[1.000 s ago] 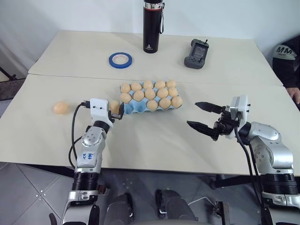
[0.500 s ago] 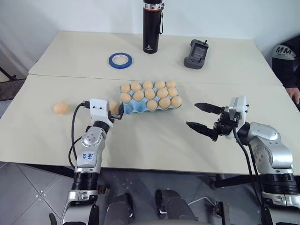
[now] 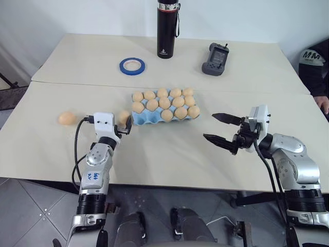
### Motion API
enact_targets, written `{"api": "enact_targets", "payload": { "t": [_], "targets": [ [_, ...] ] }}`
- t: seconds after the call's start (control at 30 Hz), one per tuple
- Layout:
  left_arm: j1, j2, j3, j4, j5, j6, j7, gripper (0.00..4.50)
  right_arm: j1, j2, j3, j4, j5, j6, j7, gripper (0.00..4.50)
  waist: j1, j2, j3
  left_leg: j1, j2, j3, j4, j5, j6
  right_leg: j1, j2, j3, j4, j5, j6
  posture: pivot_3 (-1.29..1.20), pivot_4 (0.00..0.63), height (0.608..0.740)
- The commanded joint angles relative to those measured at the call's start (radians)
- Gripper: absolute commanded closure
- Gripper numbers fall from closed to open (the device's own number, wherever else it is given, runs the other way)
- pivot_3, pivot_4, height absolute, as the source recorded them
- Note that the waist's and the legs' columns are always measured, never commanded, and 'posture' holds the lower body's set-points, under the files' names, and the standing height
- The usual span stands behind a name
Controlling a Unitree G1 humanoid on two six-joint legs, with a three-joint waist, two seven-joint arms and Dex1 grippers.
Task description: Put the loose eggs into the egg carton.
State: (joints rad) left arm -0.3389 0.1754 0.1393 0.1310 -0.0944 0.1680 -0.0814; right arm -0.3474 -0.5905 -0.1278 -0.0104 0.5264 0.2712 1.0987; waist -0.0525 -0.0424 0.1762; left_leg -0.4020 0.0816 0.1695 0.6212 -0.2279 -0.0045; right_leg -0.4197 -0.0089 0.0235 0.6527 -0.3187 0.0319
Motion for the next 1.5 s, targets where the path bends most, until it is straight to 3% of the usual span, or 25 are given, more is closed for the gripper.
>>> {"api": "enact_targets", "payload": {
  "t": [0.03, 0.4, 0.5, 0.73, 1.0, 1.13, 1.27, 1.5],
  "targets": [
    [-0.033, 0.01, -0.007, 0.035, 0.0, -0.029, -0.025, 0.05, -0.011, -0.023, -0.013, -0.018, 0.001, -0.002, 0.0, 0.0, 0.0, 0.0, 0.0, 0.0, 0.0, 0.0, 0.0, 0.0, 0.0, 0.0, 0.0, 0.0, 0.0, 0.0, 0.0, 0.0, 0.15, 0.74],
    [-0.126, 0.014, 0.011, 0.196, -0.005, -0.101, -0.04, 0.05, -0.002, -0.03, -0.014, -0.018, 0.0, -0.006, -0.005, 0.0, 0.002, 0.0, 0.0, 0.0, 0.0, 0.0, 0.0, 0.0, 0.0, 0.0, 0.0, 0.0, 0.0, 0.0, 0.0, 0.0, 0.15, 0.74],
    [-0.136, 0.014, 0.008, 0.216, -0.003, -0.111, -0.043, 0.61, -0.006, -0.029, -0.013, -0.012, -0.003, -0.011, -0.004, 0.0, 0.002, 0.0, 0.0, 0.0, 0.0, 0.0, 0.0, 0.0, 0.0, 0.0, 0.0, 0.0, 0.0, 0.0, 0.0, 0.0, 0.15, 0.74],
    [-0.099, 0.014, 0.007, 0.145, -0.012, -0.105, -0.057, 2.71, -0.002, -0.027, -0.017, -0.013, -0.008, -0.017, -0.005, 0.0, 0.002, 0.0, 0.0, 0.0, 0.0, 0.0, 0.0, 0.0, 0.0, 0.0, 0.0, 0.0, 0.0, 0.0, 0.0, 0.0, 0.15, 0.74],
    [0.046, -0.015, -0.001, -0.232, -0.128, -0.026, -0.12, 2.71, 0.009, -0.029, -0.026, -0.014, -0.006, -0.024, -0.009, 0.0, 0.0, 0.0, 0.0, -0.001, 0.0, 0.0, -0.001, 0.0, 0.0, -0.001, 0.0, -0.001, 0.0, -0.001, 0.0, 0.0, 0.15, 0.74],
    [0.036, -0.031, -0.026, -0.319, -0.19, 0.061, -0.144, 2.71, 0.011, -0.021, -0.032, -0.014, 0.002, -0.03, -0.01, 0.0, 0.0, 0.0, 0.0, -0.001, 0.0, 0.0, 0.0, 0.0, -0.001, -0.001, 0.0, 0.0, 0.0, 0.0, 0.0, 0.0, 0.15, 0.74],
    [-0.035, -0.042, -0.061, -0.272, -0.182, 0.074, -0.161, 2.71, 0.014, -0.014, -0.037, -0.018, 0.013, -0.04, -0.007, 0.0, 0.0, 0.0, 0.0, -0.001, -0.001, 0.0, 0.001, 0.0, -0.001, -0.001, 0.0, 0.0, 0.0, 0.0, 0.001, 0.0, 0.15, 0.74],
    [-0.236, -0.054, -0.098, 0.06, -0.105, -0.024, -0.179, 2.71, 0.053, 0.0, -0.059, -0.064, 0.032, -0.052, -0.035, 0.0, 0.0, 0.0, 0.0, -0.001, -0.001, 0.0, 0.003, 0.0, 0.0, 0.0, 0.0, 0.001, 0.0, 0.0, 0.001, 0.0, 0.15, 0.74]
  ]
}}
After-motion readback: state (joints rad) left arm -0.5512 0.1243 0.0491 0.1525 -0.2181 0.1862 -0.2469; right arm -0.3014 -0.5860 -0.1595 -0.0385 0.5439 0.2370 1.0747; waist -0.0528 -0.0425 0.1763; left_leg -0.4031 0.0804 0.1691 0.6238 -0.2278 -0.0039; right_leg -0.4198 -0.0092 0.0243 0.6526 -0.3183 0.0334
